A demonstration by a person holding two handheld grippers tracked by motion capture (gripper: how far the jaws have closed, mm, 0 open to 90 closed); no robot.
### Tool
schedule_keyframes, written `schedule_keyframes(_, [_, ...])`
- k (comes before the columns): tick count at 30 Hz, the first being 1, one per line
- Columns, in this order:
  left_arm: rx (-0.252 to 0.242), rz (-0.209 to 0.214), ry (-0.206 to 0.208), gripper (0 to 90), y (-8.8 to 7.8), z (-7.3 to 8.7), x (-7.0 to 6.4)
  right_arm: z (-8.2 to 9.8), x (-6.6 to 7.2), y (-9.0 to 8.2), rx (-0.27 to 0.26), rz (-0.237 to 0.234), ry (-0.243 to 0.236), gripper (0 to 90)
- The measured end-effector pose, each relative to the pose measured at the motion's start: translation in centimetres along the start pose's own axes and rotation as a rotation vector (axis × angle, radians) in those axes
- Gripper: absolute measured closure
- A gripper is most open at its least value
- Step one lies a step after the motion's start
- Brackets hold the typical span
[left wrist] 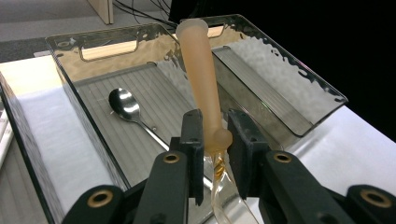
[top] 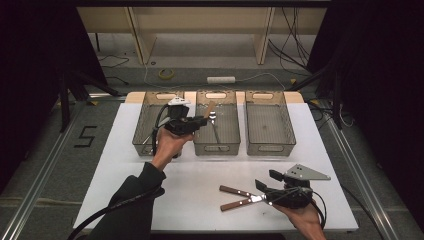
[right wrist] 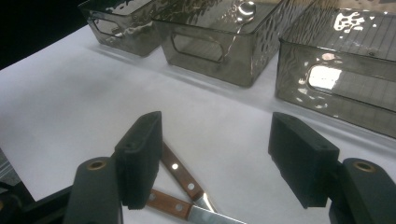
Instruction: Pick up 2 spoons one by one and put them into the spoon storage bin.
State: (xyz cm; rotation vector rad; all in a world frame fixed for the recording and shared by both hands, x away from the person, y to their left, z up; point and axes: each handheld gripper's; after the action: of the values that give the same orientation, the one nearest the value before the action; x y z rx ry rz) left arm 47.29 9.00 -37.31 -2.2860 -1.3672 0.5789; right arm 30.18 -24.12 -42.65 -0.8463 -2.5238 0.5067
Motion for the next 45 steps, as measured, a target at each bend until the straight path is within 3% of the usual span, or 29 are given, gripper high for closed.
schedule_keyframes(14, [-0.003,-0.030,0.000,76.2,2.1,-1.3,0.5,0.0,-0.1,0.0,0.000,0.001,0.003,36.3])
schedule_keyframes(17, [-0.013,-0.010,-0.030,76.2,2.6,-1.5,0.5,0.0,-0.1,-0.1,-0.003,-0.001,0.000,36.3])
schedule_keyframes(22, [-0.002,-0.018,-0.011,76.2,3.6,-1.4,-0.3,0.0,-0.2,-0.2,-0.006,-0.001,0.001,36.2])
schedule_keyframes(28, [0.006,-0.024,-0.019,76.2,4.4,-1.3,-0.4,0.0,-0.2,-0.3,-0.005,-0.004,0.000,36.2])
schedule_keyframes(41, [0.043,-0.073,-0.053,76.1,6.1,-0.5,0.3,0.0,-0.1,-0.2,0.000,-0.007,-0.006,36.3])
schedule_keyframes(45, [0.052,-0.085,-0.045,75.9,6.4,-0.4,0.3,0.0,-0.1,-0.2,0.000,-0.009,-0.006,36.3])
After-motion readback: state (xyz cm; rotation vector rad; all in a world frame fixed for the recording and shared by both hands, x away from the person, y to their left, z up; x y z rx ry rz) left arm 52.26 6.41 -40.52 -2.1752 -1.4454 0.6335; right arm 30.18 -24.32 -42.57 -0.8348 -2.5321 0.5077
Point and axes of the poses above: each handheld gripper's, and its own axes: y roughly forward along the jaws, z roughly out of its underside, x roughly to its left, and after that the axes turned 14 degrees about -z, right-handed
